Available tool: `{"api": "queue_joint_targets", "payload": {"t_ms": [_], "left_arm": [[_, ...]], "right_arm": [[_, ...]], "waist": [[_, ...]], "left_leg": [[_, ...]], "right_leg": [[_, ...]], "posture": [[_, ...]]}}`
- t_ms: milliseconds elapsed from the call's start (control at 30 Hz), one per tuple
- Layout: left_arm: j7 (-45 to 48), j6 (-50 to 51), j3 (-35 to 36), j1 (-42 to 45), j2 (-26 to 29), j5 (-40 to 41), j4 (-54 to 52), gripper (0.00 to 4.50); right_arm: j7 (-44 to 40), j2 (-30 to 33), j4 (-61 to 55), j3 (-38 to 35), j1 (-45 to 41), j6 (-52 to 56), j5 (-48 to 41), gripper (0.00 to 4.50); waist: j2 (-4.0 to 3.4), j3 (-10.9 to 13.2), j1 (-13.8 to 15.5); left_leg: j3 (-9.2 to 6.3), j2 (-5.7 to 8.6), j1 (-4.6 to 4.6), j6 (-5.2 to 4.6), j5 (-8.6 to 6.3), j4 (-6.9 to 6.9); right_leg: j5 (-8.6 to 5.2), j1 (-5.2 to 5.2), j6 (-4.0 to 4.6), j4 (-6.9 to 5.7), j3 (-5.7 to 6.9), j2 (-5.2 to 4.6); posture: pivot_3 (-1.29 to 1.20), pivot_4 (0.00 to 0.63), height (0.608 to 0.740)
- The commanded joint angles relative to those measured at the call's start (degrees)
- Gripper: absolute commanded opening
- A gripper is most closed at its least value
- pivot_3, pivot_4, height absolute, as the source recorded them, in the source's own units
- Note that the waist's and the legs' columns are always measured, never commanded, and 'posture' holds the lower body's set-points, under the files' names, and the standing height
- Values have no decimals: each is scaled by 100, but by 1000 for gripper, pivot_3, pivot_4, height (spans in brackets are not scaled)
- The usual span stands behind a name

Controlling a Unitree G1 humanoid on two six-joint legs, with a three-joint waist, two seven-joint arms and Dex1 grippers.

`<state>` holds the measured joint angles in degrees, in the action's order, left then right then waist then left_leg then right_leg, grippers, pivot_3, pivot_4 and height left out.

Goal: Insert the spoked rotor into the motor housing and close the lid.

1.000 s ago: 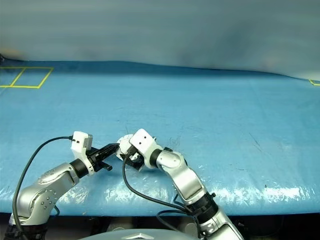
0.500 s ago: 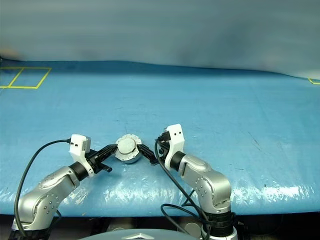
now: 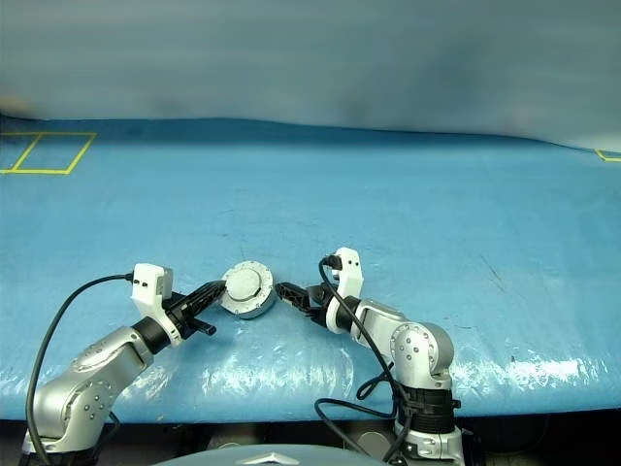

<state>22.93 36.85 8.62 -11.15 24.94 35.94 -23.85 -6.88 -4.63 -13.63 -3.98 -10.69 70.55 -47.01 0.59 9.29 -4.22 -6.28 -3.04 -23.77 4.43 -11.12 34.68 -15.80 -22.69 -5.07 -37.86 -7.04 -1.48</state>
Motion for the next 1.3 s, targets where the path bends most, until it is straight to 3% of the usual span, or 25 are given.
{"api": "queue_joint_targets", "payload": {"t_ms": [33,400,533,800,1133,1233,1300], "left_arm": [[-22,142,-112,-118,-34,-74,-8,0],[-19,101,-103,-194,-38,-124,2,0],[-9,91,-104,-207,-56,-150,3,0],[37,83,-87,-250,-101,-195,21,0],[-68,236,261,-17,-364,166,59,0],[-289,335,675,135,-609,578,-41,567],[-389,370,847,190,-679,721,-141,1218]], "right_arm": [[245,-1118,374,-16,-158,85,-470,4477],[669,-1139,1283,196,-432,-252,-1351,4477],[899,-1193,1584,27,-457,-233,-1692,3681],[1182,-1070,1615,86,-364,8,-2145,1200],[1399,-948,1557,115,-271,13,-2276,1144],[1460,-995,1512,33,-260,-113,-2362,1144],[1504,-1013,1479,-26,-260,-206,-2440,1144]], "waist": [[-1,0,-15],[-6,2,-37],[-10,5,-42],[-15,4,-32],[-16,4,-42],[-16,5,-46],[-14,6,-48]], "left_leg": [[0,0,0,0,0,-1],[0,0,-2,-1,0,-7],[0,-1,-2,-1,0,-7],[-3,0,-9,-3,1,-30],[-2,-1,-9,-3,1,-42],[-2,-1,-11,-3,2,-46],[-3,-2,-21,-3,2,-47]], "right_leg": [[0,0,0,0,0,0],[0,-2,0,3,0,1],[0,-5,1,1,0,2],[-3,5,5,1,1,3],[-6,4,10,3,1,4],[-6,2,10,3,1,4],[-3,-6,4,2,2,5]], "posture": [[0,150,740],[0,150,740],[0,150,740],[0,150,740],[0,150,740],[0,150,740],[0,150,740]]}}
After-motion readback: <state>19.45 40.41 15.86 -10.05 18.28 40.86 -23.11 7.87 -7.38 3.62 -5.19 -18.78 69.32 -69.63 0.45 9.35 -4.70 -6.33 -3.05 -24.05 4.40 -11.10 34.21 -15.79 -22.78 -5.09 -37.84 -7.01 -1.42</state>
